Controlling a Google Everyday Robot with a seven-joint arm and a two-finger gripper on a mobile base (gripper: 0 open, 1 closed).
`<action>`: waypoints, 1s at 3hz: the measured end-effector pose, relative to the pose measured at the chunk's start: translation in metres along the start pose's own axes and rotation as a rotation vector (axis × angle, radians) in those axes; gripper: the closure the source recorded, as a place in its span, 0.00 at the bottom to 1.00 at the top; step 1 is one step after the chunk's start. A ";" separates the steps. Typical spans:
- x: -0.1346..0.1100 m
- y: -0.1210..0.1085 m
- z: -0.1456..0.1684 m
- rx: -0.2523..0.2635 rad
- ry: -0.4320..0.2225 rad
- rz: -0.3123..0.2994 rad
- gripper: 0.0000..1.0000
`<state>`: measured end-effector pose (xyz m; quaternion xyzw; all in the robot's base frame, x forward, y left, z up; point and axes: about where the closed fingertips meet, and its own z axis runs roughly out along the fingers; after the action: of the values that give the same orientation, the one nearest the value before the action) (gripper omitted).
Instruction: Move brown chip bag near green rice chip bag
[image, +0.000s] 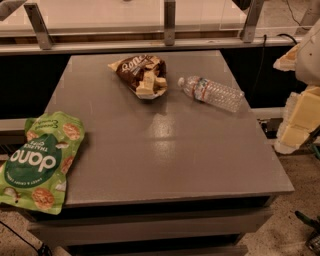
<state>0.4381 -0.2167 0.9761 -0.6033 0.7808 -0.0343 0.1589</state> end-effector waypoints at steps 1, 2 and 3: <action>0.000 0.000 0.000 0.000 0.000 0.000 0.00; -0.003 -0.004 -0.001 0.036 -0.011 -0.008 0.00; -0.011 -0.030 0.006 0.103 -0.105 -0.057 0.00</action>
Offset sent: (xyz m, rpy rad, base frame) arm 0.0098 0.0016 0.0020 0.0006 -0.0791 0.0072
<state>0.4703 -0.2132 0.9803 -0.6172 0.7511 -0.0476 0.2293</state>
